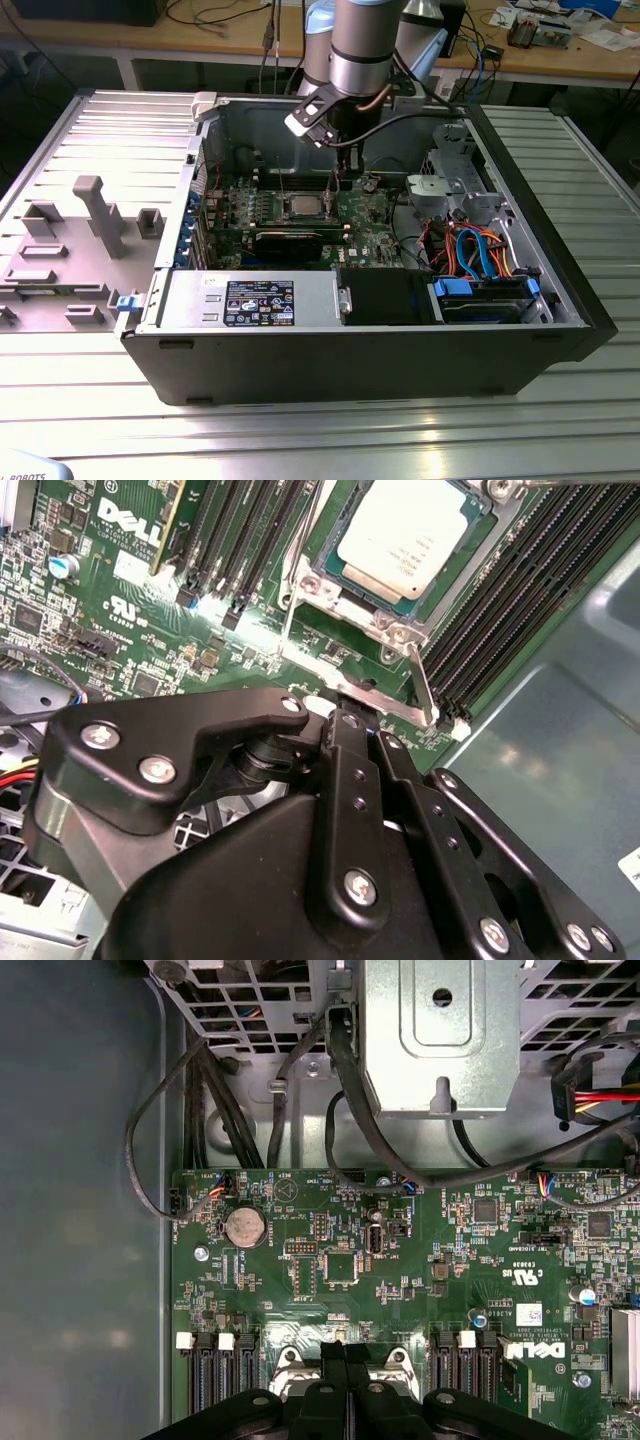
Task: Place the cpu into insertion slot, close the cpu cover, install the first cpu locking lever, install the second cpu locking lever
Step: 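Close the cpu cover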
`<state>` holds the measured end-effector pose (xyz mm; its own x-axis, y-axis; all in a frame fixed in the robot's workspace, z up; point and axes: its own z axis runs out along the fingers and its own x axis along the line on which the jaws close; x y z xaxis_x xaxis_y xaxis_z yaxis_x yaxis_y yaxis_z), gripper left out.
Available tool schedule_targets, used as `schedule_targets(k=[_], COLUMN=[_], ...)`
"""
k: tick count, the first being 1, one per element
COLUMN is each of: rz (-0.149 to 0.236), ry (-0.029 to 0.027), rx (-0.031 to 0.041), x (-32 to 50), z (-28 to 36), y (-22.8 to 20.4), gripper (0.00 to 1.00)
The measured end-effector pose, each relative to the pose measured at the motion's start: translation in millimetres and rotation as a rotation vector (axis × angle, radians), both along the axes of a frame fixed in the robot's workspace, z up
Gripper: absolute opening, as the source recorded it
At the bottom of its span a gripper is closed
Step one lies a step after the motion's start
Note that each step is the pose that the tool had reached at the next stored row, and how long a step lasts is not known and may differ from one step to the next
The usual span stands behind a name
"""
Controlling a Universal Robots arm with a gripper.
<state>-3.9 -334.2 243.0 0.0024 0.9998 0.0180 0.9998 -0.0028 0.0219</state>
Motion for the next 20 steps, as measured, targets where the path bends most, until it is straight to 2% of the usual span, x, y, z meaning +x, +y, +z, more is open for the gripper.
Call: schedule_targets(k=[20], rz=[0.000], ry=[0.0000], rx=[0.0000], x=[-7.3], z=[0.0], y=[0.0], gripper=[0.11])
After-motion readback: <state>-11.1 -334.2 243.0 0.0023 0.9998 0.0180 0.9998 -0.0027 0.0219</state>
